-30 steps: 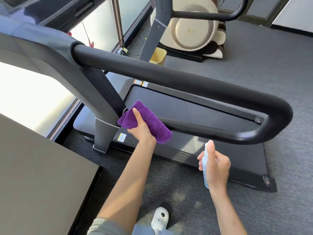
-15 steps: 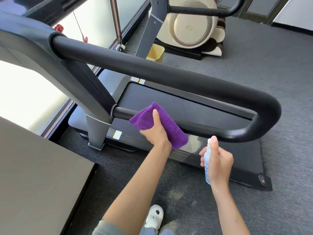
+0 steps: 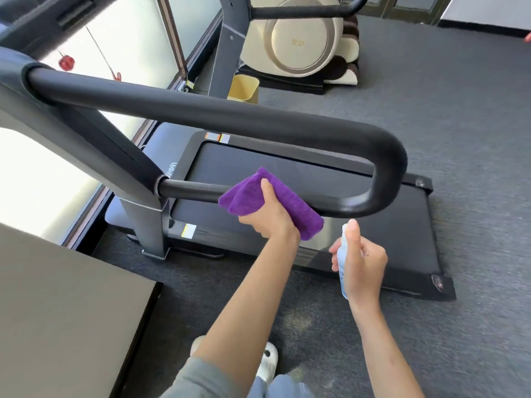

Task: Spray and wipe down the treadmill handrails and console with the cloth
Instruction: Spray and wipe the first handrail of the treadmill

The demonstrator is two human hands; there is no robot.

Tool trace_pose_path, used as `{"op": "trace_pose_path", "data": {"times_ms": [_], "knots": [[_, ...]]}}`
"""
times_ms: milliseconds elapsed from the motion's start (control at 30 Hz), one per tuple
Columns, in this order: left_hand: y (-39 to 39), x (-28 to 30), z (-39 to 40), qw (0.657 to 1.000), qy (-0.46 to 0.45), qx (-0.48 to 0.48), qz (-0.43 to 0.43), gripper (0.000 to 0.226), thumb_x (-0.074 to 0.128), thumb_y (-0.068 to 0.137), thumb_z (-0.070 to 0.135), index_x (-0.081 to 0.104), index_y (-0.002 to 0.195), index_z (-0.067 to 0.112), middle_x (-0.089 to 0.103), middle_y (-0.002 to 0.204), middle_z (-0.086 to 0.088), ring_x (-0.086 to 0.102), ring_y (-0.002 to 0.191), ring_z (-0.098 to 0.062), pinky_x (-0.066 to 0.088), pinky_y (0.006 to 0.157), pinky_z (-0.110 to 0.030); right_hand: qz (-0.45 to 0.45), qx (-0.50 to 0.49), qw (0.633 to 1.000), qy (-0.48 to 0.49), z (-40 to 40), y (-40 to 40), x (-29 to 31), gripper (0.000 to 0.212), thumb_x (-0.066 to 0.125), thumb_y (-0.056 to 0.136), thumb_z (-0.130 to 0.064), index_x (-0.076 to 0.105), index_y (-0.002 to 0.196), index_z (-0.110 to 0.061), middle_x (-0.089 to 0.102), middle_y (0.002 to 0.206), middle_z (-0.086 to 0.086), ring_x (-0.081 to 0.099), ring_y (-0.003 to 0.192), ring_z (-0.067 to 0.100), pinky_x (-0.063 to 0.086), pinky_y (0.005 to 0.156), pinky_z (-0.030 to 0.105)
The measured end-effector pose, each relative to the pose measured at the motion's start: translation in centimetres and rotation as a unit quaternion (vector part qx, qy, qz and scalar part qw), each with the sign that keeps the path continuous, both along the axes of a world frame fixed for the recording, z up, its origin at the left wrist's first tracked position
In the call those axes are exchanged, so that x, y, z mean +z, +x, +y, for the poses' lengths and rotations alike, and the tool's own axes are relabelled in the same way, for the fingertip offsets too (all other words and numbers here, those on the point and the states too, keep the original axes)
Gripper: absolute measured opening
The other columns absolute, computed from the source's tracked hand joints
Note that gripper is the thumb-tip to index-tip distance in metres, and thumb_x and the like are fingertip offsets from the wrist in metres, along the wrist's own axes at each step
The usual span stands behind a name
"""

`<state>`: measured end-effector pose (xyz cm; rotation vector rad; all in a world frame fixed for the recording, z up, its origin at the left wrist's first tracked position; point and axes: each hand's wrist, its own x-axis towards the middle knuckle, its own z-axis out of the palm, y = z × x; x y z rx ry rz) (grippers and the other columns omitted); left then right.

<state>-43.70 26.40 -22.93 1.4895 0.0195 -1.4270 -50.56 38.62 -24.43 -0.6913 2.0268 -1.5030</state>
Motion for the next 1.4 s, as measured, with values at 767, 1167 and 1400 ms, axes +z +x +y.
{"op": "trace_pose_path", "data": {"times_ms": [767,1167,1400], "knots": [[0.5,-1.0,1.1,0.996,-0.022,-0.087,-0.024,0.081,0.067,0.081,0.059,0.031,0.138,0.014,0.055,0.114,-0.001,0.056,0.094,-0.022,0.049,0.088,-0.037,0.001,-0.043,0.998,-0.038,2.0,-1.7,1.1,0.068,0.046,0.079,-0.073,0.059,0.053,-0.012,0.051,0.043,0.004,0.046,0.046,0.025,0.041,0.061,0.040],[11.7,3.5,2.4,0.957,-0.265,-0.110,-0.055,0.058,0.057,0.082,0.063,0.052,0.125,0.025,0.065,0.116,-0.008,0.064,0.108,-0.027,0.055,0.091,-0.041,0.010,0.009,0.999,-0.044,-0.6,3.6,3.2,0.066,0.044,0.077,-0.075,0.062,0.050,-0.018,0.052,0.041,0.002,0.050,0.049,0.025,0.047,0.069,0.044],[14.6,10.1,-2.2,0.953,-0.303,-0.010,-0.021,0.051,0.058,0.091,0.052,0.048,0.130,0.020,0.068,0.113,-0.002,0.069,0.099,-0.018,0.057,0.088,-0.040,0.029,0.031,0.997,-0.067,-2.7,6.7,4.7,0.066,0.042,0.076,-0.074,0.062,0.055,-0.015,0.048,0.039,0.000,0.049,0.046,0.021,0.043,0.067,0.037]]}}
